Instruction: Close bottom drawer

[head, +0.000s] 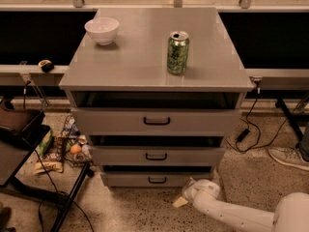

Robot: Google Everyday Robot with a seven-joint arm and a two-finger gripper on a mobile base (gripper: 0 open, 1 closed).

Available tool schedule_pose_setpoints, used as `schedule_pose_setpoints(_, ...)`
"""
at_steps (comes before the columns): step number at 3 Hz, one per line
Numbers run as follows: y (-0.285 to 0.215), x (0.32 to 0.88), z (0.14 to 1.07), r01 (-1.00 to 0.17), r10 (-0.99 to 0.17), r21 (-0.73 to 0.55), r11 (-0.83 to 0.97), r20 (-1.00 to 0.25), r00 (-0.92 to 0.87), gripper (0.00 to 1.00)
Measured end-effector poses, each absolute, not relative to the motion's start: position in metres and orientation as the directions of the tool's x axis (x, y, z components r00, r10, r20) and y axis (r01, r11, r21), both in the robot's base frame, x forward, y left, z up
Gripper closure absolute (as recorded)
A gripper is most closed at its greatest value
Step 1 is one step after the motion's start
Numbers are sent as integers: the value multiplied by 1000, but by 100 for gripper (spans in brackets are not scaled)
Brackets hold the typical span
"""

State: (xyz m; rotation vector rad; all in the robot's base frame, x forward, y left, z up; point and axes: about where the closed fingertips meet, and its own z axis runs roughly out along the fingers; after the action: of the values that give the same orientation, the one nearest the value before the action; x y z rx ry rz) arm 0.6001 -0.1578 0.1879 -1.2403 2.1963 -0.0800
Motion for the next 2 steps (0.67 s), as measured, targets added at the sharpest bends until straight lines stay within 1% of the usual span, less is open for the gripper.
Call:
schedule_pose_setpoints(1, -156, 597, 188, -758, -795, -335, 560, -476, -377, 0)
schedule_pose_setpoints(2, -163, 593, 204, -749, -799, -352, 561, -468, -379, 27)
